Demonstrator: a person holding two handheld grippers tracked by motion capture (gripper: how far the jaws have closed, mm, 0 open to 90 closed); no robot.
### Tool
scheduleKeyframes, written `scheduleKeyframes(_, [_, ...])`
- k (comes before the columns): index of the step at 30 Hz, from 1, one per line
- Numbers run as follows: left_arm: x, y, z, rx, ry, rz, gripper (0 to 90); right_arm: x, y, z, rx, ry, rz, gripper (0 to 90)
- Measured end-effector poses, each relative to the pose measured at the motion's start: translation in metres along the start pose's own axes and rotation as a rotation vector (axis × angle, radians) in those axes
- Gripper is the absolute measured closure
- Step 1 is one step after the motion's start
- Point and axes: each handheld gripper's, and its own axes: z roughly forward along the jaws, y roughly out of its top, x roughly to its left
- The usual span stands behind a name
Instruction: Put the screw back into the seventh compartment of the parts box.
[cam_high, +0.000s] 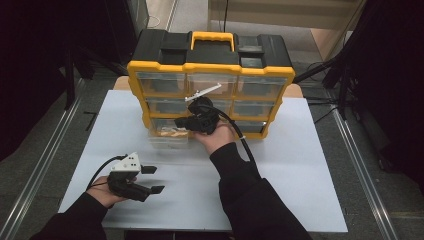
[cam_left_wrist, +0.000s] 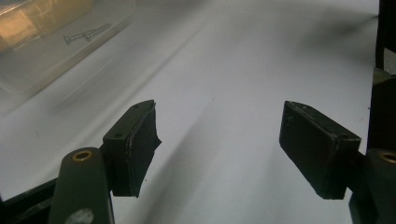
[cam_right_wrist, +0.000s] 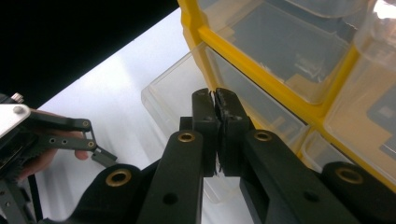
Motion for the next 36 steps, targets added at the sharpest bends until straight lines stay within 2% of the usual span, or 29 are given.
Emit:
scheduleKeyframes(28, [-0.001,0.0,-0.002,-0.013,-0.001,-0.005,27.6,0.009,-0.002,0.033,-0.006,-0.026,0.008,89.0])
scheduleKeyframes(36, [-0.001,0.0,-0.001,-0.006,-0.001,-0.001,27.6,0.006,-0.008,0.04,0.0,-0.038,0.018,89.0])
